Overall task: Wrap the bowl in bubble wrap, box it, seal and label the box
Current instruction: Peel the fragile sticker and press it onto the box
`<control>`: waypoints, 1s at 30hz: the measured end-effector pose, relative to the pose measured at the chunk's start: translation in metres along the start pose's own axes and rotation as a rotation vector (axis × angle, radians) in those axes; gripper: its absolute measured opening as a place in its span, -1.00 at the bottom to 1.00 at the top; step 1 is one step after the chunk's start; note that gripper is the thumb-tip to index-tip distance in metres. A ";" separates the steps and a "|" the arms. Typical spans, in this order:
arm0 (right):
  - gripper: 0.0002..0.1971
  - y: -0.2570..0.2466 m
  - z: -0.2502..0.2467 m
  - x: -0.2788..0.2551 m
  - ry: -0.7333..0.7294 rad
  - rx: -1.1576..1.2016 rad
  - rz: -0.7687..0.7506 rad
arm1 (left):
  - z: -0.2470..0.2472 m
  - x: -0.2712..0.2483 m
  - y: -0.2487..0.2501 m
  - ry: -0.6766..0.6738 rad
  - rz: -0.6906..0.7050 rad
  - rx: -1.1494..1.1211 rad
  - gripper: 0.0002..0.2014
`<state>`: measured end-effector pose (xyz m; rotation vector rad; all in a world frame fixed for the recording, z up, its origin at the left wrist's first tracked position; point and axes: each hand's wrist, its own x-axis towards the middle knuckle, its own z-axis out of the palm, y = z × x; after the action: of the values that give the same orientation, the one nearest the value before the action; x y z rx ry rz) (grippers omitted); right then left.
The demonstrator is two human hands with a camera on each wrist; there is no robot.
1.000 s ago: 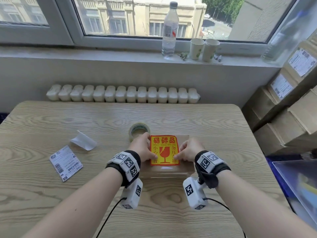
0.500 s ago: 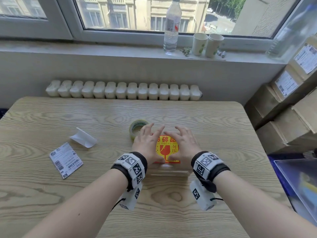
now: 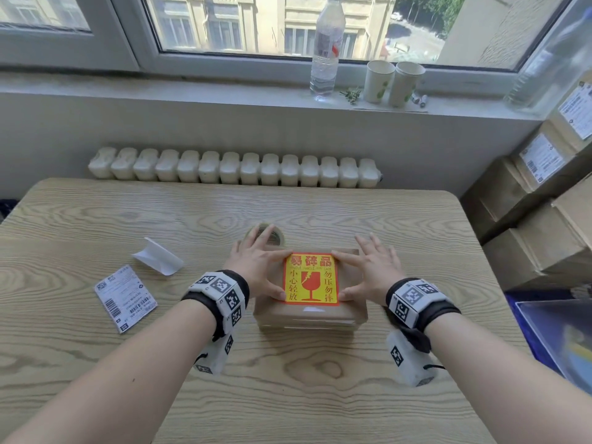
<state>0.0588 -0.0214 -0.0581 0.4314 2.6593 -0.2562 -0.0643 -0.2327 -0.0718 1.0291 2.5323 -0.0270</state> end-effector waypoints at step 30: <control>-0.47 -0.016 -0.015 0.035 0.015 0.250 0.180 | -0.007 0.037 0.004 -0.098 -0.214 -0.345 -0.37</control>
<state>0.0177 -0.0233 -0.0587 0.7494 2.5907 -0.5331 -0.0879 -0.2040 -0.0789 0.6072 2.4326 0.2829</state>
